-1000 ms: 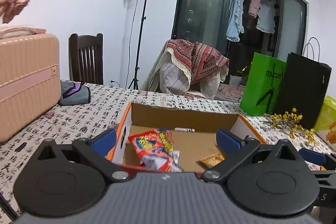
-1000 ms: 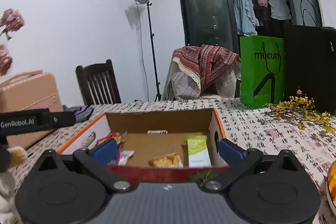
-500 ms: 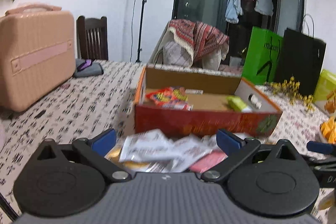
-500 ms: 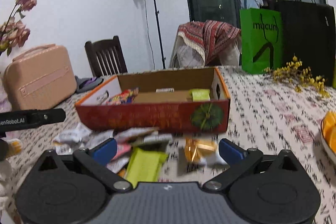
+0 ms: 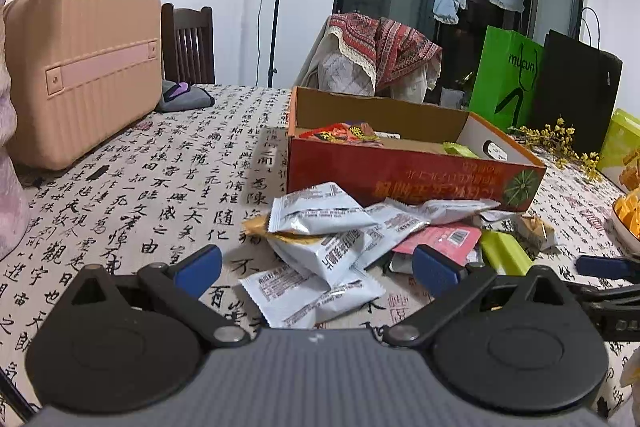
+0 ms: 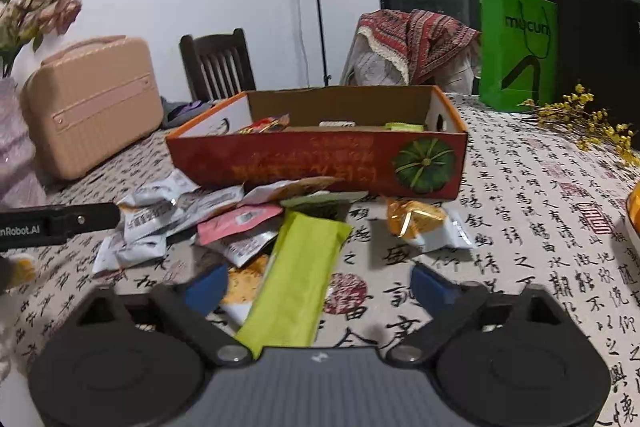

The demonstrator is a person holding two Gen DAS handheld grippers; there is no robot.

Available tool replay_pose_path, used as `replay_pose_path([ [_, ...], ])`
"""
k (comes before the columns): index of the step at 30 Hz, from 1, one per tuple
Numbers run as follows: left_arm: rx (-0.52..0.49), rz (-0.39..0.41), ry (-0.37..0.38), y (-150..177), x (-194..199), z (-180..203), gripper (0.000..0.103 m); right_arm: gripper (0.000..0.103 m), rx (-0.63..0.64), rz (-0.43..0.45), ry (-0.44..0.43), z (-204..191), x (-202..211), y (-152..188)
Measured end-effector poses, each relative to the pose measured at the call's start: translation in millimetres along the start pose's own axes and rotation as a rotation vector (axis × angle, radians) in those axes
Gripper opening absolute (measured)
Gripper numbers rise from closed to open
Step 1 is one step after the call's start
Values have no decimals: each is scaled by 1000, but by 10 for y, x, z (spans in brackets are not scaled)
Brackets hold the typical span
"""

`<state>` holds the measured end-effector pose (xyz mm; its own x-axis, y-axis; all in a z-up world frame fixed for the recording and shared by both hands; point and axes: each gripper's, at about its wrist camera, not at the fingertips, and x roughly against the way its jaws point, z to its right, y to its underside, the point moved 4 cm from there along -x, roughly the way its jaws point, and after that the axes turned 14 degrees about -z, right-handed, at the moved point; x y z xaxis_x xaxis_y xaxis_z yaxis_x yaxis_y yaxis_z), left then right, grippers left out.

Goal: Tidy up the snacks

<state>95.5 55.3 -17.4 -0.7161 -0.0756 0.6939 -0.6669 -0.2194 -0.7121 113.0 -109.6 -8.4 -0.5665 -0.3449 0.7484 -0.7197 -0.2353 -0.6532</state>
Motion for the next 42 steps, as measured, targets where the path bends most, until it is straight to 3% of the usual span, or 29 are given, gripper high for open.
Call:
replay_pose_path([
  [4,-7,-5,8,19,-5,33,103,55,-12,-38,-25,-37,-121,-7],
  [7,-11,-10,9,35,-11,54,103,44,-36,-70,-61,-36,-224,18],
  [13,-11,-27,-2,43,-52,50,103,36,-40,-46,-84,-25,-209,54],
  [19,-10,-48,-15,40,-106,28,103,33,-52,20,-80,83,-59,62],
  [30,-20,-158,-34,52,-388,75,103,33,-66,163,2,400,270,69],
  [38,7,-224,-84,-41,-651,109,103,33,-82,178,52,612,265,57],
  [42,29,-216,-114,-76,-708,99,103,33,-91,176,66,682,247,55],
])
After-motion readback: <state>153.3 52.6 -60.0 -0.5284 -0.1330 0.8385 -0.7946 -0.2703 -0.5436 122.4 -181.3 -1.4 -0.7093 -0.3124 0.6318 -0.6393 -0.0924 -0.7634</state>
